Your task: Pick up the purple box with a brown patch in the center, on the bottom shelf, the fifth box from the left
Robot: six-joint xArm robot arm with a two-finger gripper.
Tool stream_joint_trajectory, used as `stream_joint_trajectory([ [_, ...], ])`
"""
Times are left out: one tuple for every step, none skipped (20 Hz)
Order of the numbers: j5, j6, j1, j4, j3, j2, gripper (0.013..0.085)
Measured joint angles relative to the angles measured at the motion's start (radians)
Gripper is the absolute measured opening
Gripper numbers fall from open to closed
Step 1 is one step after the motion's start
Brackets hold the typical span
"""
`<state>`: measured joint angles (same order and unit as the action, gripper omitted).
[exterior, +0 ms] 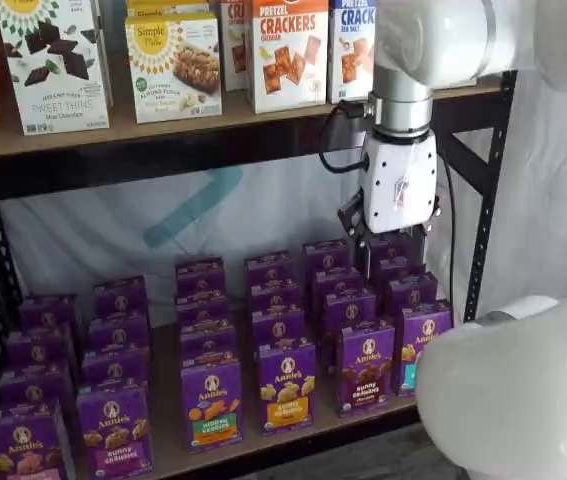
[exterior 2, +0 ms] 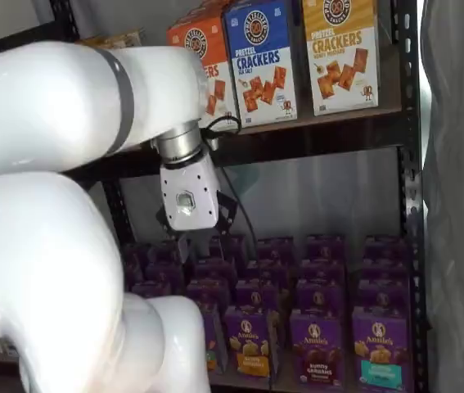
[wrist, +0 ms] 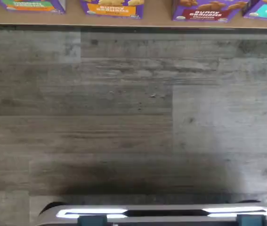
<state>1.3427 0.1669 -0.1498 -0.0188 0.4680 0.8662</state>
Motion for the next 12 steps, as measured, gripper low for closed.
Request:
stream_joint_trajectory([
  [-0.017,-0.006,0.006,0.005,-0.009,-0.007,0.0850],
  [-0.033,-0.012,0.010,0.009,-0.017,-0.015,0.0850],
  [-0.051,-0.018,0.015,0.014,-0.025,-0.024,0.0850],
  [-0.068,-0.023,0.019,0.017,-0.033,-0.033,0.0850],
  [-0.087,-0.029,0.024,0.021,-0.040,-0.046,0.0850],
  [-0.103,-0.034,0.028,0.023,-0.046,-0.058,0.0850],
  [-0.123,-0.038,0.032,0.025,-0.053,-0.070,0.0850],
  [-0.145,-0.043,0.037,0.025,-0.061,-0.083,0.0850],
  [-0.167,-0.046,0.040,0.024,-0.067,-0.099,0.0850],
  [-0.187,-0.050,0.045,0.023,-0.072,-0.116,0.0850],
  [-0.208,-0.054,0.049,0.021,-0.077,-0.135,0.0850],
  [-0.230,-0.060,0.055,0.020,-0.080,-0.155,0.0850],
])
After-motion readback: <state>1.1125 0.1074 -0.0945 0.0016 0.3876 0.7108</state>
